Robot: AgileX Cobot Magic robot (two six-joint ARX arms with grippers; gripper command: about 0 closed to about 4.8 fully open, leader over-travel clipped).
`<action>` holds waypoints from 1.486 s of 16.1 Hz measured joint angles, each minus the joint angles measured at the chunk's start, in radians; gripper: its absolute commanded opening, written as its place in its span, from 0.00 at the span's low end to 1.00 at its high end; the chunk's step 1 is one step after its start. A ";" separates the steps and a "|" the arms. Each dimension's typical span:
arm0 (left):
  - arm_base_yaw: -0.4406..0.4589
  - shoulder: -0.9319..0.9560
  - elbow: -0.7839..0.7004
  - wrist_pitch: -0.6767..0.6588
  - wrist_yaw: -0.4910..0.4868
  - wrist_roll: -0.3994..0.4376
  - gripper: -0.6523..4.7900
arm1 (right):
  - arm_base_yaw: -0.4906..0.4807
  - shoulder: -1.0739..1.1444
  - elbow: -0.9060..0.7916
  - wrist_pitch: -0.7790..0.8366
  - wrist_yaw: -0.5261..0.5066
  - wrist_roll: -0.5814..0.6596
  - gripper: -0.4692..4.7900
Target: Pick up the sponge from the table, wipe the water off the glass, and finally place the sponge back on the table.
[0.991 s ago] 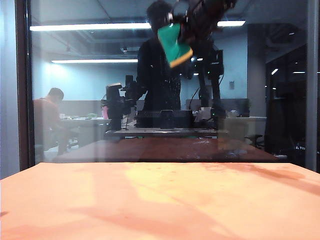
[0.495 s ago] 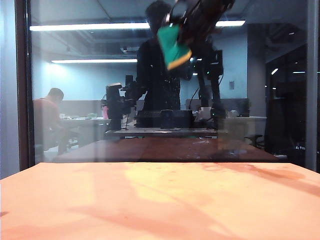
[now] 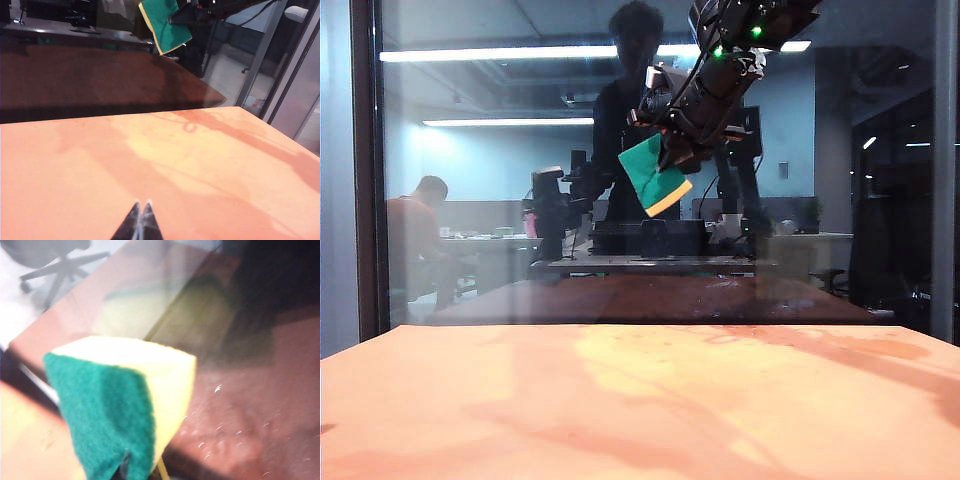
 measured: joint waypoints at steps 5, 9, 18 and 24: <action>0.000 0.000 0.000 -0.002 0.000 0.000 0.11 | 0.000 -0.084 0.001 0.114 0.064 -0.005 0.08; 0.000 0.000 0.000 -0.003 0.000 0.000 0.11 | -0.001 -0.134 0.003 0.225 0.105 -0.009 0.08; 0.000 0.000 0.000 -0.003 0.000 0.000 0.11 | -0.001 -0.020 0.004 -0.010 0.038 -0.009 0.08; 0.000 0.000 0.000 -0.003 0.000 0.000 0.11 | -0.001 -0.038 0.002 0.005 0.051 -0.010 0.08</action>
